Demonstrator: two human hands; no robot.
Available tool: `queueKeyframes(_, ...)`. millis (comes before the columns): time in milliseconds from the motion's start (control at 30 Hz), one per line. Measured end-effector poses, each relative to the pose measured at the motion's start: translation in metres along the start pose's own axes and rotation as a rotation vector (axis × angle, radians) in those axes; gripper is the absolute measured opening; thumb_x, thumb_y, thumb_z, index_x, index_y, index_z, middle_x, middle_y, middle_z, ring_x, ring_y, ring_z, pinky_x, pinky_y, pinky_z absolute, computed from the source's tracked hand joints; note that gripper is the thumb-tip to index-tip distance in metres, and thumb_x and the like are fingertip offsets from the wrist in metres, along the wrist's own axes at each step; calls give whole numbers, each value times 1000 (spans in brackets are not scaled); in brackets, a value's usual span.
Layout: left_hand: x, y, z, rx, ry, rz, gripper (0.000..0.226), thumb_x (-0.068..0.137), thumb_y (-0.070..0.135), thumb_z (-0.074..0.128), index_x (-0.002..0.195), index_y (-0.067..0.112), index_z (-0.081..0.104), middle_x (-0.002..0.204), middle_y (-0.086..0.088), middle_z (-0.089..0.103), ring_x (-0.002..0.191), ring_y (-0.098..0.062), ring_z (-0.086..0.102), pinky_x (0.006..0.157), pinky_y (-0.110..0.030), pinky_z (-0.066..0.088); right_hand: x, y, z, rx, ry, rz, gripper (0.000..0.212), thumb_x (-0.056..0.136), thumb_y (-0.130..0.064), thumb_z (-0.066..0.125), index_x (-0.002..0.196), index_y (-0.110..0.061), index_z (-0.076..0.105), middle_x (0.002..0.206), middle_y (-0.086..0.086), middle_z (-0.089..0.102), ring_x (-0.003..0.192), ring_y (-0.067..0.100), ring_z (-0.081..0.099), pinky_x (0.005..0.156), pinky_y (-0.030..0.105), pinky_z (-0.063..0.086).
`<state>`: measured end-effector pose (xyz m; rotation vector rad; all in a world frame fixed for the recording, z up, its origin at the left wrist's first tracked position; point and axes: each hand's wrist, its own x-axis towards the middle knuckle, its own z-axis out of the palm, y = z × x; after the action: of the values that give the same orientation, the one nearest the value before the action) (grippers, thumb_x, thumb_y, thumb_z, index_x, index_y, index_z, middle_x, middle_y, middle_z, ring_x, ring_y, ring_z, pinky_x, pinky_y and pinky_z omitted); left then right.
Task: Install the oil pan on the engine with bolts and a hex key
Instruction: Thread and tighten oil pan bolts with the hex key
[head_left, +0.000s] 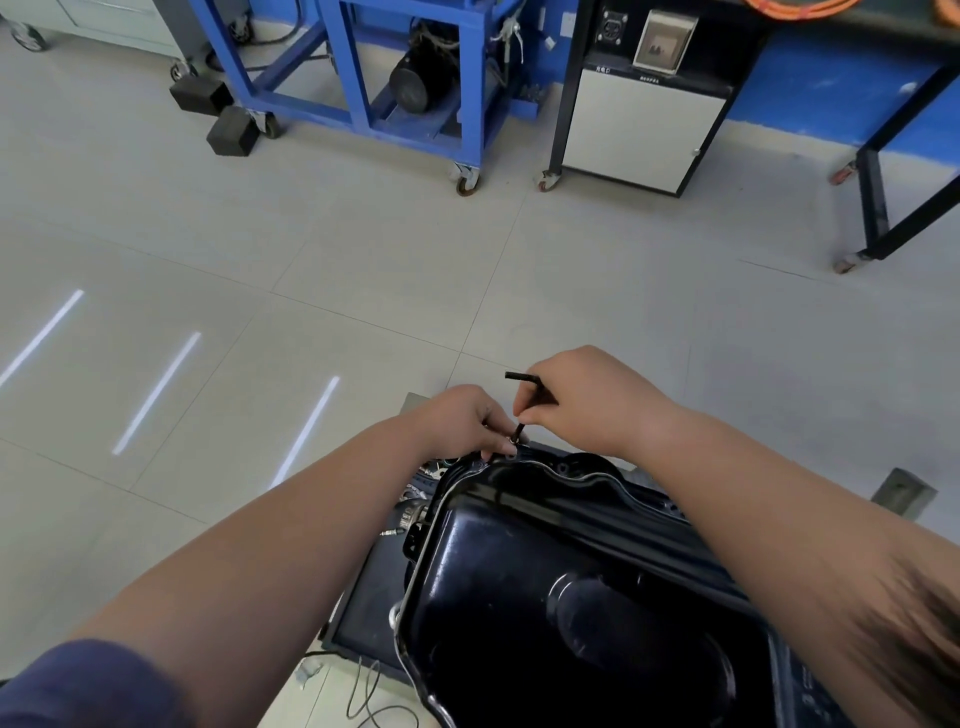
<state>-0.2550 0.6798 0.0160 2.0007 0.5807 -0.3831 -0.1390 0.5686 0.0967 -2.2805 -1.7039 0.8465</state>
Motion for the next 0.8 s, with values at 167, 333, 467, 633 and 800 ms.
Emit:
queueKeyframes(167,2,-3,1,26,-21,-5,24,78,19,73,74,43,71,68,-8,65,59,-12,47,62,-26,34,2,2,5,-8,3,-3,10,85,-22,64,92,-18,69,95,-2,71,93,15,62,80,29,47)
queueKeyframes(333,5,-4,0,52,-25,-25,14,78,20,74,74,34,73,53,8,58,51,-6,46,54,-20,36,3,0,6,-62,-2,-16,10,87,-21,62,94,-17,68,96,0,70,93,17,61,79,31,47)
queueKeyframes(467,5,-5,-3,100,17,-13,10,77,15,74,75,6,71,48,8,49,51,-6,42,47,-10,31,4,-2,10,-86,-18,-18,12,87,-19,59,95,-14,67,96,2,69,92,20,60,79,36,48)
queueKeyframes(633,2,-7,-5,130,2,0,9,81,17,71,87,10,74,40,14,50,44,1,43,47,-7,32,6,-1,12,-46,0,-13,11,87,-21,61,94,-17,68,96,0,70,93,18,61,80,33,48)
queueKeyframes(800,1,-10,-4,118,-1,22,13,83,16,69,88,5,72,40,22,50,43,7,43,49,-7,32,6,-2,17,-54,8,-22,9,88,-21,59,92,-17,67,96,1,70,92,20,61,79,34,48)
